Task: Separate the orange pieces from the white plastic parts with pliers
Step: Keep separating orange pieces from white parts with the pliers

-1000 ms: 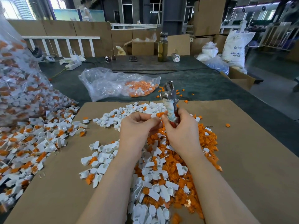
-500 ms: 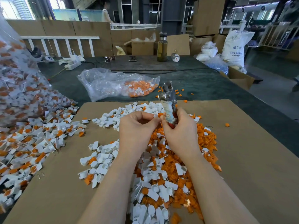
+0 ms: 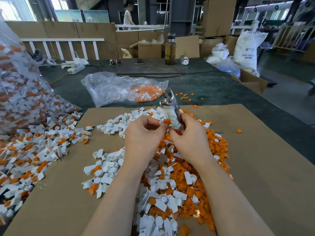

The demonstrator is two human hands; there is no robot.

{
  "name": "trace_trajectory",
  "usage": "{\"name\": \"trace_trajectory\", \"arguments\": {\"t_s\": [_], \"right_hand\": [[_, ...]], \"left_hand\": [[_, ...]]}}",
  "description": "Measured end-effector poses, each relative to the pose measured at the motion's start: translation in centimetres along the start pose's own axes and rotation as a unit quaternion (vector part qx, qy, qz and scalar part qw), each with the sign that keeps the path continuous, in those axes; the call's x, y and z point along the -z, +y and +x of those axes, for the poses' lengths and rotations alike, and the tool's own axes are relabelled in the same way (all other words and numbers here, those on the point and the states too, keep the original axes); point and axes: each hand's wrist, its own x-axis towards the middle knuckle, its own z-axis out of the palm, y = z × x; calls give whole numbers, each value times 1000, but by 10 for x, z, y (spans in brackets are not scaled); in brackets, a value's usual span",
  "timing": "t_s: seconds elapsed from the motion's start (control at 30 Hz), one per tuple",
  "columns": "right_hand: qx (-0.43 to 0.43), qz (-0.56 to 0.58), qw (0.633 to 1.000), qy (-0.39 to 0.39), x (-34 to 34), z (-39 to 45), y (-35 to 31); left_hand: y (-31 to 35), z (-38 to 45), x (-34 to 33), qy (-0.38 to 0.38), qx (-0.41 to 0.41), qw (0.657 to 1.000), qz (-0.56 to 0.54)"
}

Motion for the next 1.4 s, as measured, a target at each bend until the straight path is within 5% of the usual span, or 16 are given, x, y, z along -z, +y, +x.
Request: {"name": "trace_trajectory", "arguments": {"t_s": [0.73,1.4], "right_hand": [[-46,40,966,-251,28,0,-1],[-30,38,958,-282,29,-1,-4]], "left_hand": [[-2,9,16,8,-17,989,-145],[-7,11,22,-37,-45,985,-160]]}}
